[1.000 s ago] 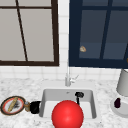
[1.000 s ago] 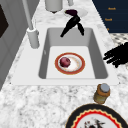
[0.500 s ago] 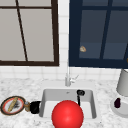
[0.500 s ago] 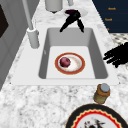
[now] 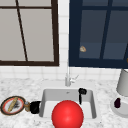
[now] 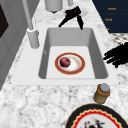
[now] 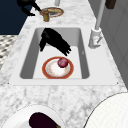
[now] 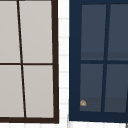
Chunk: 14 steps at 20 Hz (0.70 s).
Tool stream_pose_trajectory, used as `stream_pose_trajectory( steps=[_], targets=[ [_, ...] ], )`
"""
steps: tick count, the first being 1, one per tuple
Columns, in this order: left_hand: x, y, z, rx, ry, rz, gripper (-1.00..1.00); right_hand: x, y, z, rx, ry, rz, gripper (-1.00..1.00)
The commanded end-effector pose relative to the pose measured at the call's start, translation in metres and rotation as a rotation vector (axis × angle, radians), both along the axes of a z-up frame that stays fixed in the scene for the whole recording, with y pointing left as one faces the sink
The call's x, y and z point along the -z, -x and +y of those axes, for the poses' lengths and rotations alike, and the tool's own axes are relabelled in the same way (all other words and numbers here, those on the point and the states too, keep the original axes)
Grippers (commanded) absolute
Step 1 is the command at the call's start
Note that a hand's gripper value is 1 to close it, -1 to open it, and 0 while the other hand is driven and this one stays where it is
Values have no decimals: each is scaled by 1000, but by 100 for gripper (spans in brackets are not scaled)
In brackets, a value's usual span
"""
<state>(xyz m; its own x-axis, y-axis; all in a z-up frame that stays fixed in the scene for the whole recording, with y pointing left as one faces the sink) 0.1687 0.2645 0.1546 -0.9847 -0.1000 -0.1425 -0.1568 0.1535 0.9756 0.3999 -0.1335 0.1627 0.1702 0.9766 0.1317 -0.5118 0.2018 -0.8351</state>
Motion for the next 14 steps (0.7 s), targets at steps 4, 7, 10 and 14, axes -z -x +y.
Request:
stream_pose_trajectory(
  steps=[4, 7, 10, 14],
  targets=[
    [0, 0, 0, 0, 0, 0, 0, 0, 1, -3, 17, 15, -15, -100],
    [0, 0, 0, 0, 0, 0, 0, 6, 20, -10, 24, 19, -15, -100],
    [0, 0, 0, 0, 0, 0, 0, -2, 18, -28, 39, -93, -77, -100],
    [0, 0, 0, 0, 0, 0, 0, -9, 30, -40, 33, -146, -77, -100]
  ],
)
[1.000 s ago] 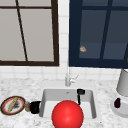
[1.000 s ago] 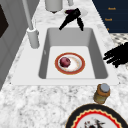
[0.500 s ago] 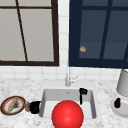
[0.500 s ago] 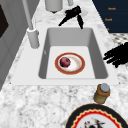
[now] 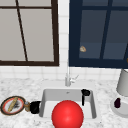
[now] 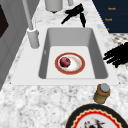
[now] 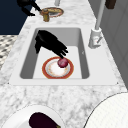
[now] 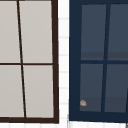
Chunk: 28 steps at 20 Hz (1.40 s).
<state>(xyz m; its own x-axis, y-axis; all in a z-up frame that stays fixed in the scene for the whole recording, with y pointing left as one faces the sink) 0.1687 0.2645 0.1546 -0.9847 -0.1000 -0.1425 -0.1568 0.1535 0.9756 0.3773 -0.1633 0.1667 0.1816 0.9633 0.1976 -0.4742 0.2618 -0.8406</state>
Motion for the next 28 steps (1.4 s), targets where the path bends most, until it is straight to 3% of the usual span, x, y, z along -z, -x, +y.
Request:
stream_pose_trajectory(
  steps=[1, 6, 12, 28],
  targets=[
    [0, 0, 0, 0, 0, 0, 0, -7, 5, -8, 38, -98, -45, -100],
    [0, 0, 0, 0, 0, 0, 0, -16, 5, -9, 89, -105, -57, -100],
    [0, 0, 0, 0, 0, 0, 0, -43, 12, -18, 79, -106, -39, -100],
    [0, 0, 0, 0, 0, 0, 0, -92, 13, -52, 85, -116, -87, -100]
  ],
)
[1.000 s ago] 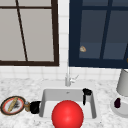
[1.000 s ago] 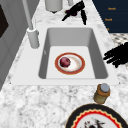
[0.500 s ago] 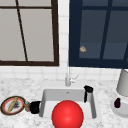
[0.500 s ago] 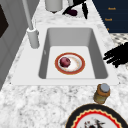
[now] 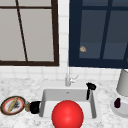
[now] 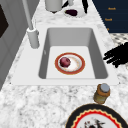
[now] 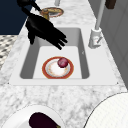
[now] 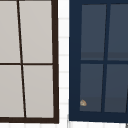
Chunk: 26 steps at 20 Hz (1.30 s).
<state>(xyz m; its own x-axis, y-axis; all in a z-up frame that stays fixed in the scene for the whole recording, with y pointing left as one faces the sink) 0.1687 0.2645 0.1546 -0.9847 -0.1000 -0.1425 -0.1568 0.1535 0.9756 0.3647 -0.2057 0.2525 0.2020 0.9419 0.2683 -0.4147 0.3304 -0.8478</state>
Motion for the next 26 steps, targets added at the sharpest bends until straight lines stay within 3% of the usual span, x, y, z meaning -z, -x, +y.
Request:
stream_pose_trajectory(
  steps=[1, 6, 15, 26],
  targets=[
    [0, 0, 0, 0, 0, 0, 0, -9, 1, -13, 50, -56, -33, -100],
    [0, 0, 0, 0, 0, 0, 0, -19, 0, -21, 91, -66, -50, -100],
    [0, 0, 0, 0, 0, 0, 0, -40, 7, -46, 108, -68, -57, -100],
    [0, 0, 0, 0, 0, 0, 0, -54, 68, -65, 86, -170, -53, -100]
  ],
)
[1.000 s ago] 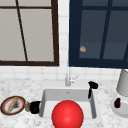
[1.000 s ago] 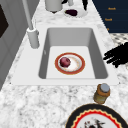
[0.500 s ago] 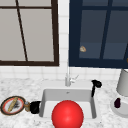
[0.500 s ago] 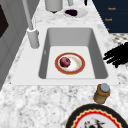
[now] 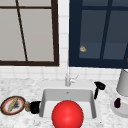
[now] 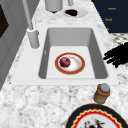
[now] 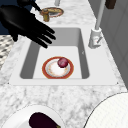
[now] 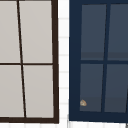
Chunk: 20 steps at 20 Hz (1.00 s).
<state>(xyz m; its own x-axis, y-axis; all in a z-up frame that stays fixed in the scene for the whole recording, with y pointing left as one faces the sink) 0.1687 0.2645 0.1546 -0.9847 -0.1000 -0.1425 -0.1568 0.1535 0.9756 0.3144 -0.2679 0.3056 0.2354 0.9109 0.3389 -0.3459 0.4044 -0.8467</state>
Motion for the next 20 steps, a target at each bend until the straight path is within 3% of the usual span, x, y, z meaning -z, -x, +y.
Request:
stream_pose_trajectory(
  steps=[1, 6, 20],
  targets=[
    [0, 0, 0, 0, 0, 0, 0, -1, 22, -3, 37, -120, 0, -100],
    [0, 0, 0, 0, 0, 0, 0, 0, 35, -3, 100, -141, -1, -100],
    [0, 0, 0, 0, 0, 0, 0, 6, 40, -1, 281, -102, 52, -100]
  ],
)
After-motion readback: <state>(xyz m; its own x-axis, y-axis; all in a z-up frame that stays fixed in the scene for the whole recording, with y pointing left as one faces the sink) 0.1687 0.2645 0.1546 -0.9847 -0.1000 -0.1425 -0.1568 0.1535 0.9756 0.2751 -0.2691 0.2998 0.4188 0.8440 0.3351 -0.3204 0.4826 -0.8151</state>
